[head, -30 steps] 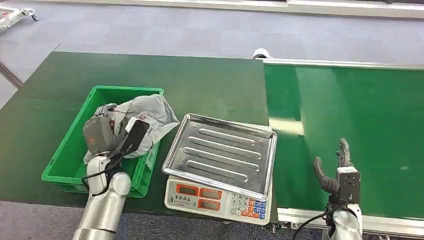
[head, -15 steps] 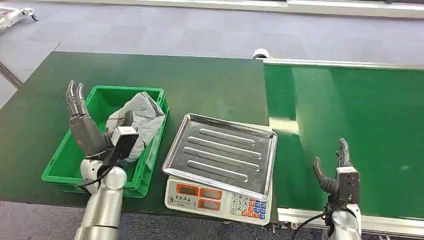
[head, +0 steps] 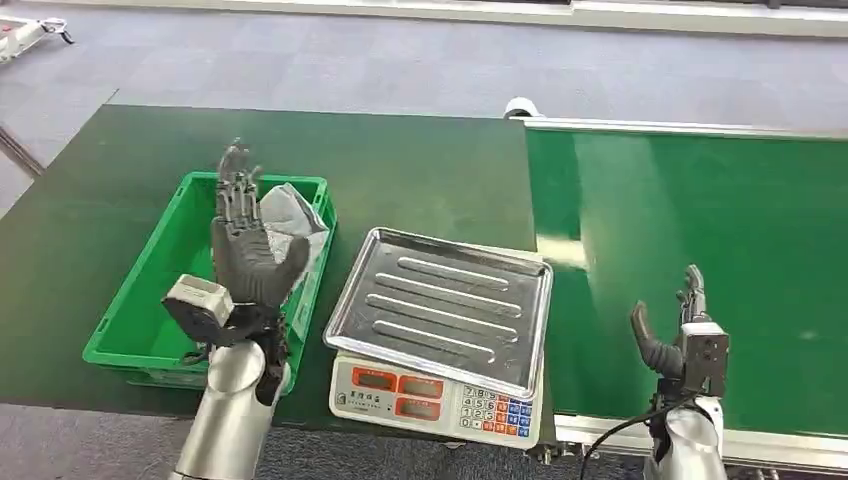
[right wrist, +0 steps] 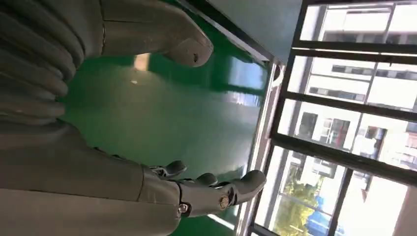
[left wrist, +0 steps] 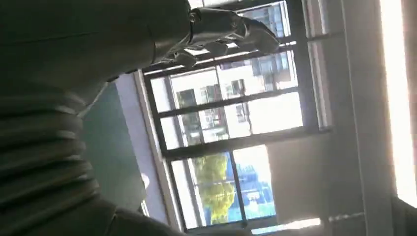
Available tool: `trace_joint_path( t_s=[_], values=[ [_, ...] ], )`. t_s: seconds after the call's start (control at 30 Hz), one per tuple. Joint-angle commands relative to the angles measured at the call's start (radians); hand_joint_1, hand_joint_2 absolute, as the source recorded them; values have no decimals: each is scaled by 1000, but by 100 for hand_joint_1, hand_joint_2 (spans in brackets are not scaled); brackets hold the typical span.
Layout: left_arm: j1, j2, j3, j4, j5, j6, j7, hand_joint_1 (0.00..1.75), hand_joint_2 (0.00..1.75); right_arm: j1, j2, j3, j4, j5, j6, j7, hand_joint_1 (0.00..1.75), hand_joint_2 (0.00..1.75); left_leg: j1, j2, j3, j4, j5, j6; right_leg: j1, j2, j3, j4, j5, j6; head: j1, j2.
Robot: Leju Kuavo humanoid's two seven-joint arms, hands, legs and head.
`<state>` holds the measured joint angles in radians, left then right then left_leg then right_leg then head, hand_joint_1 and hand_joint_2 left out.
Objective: Moved the parcel from conveyor to table for the left to box.
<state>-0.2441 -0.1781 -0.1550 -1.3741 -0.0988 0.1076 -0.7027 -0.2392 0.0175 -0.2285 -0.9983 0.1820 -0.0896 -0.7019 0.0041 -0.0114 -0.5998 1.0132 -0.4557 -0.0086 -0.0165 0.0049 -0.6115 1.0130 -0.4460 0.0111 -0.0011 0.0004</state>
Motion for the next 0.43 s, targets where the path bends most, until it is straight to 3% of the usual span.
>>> trace_joint_path(
  t_s=[0.03, 0.1, 0.23, 0.37, 0.43],
  values=[
    [-7, 62, -232, 156, -27, -112, 5, 0, 175, -55, -33, 90, 96, 6, 3, 4, 0, 175, -1, 0, 5, -4, 0, 0, 0, -1, 5, -3, 0, -1, 0, 0],
    [-14, 39, -222, 231, 22, -167, 5, 0, 175, -59, -40, 107, 118, 12, 22, 4, 0, 175, 0, -2, 5, -3, 0, 0, 0, -3, 5, -3, -1, -1, 0, 0],
    [-70, -20, -91, 459, 124, -301, 5, 0, 175, -41, -46, 120, 124, -8, 36, 4, 0, 175, 0, 0, 7, -5, 0, 0, 0, -1, 7, -5, 0, 0, 0, 0],
    [-97, -11, -113, 556, 160, -245, 12, 0, 175, -43, -38, 133, 133, -9, 25, 4, 0, 175, 0, -1, 3, -2, 0, 0, 0, -2, 3, -2, -1, 0, 0, 0],
    [-92, -44, -59, 573, 122, -242, 5, 0, 175, -44, -52, 125, 139, 0, 39, 4, 0, 175, 0, -1, 5, -3, 0, 0, 1, -2, 6, -4, 0, -1, 0, 0]
  ],
)
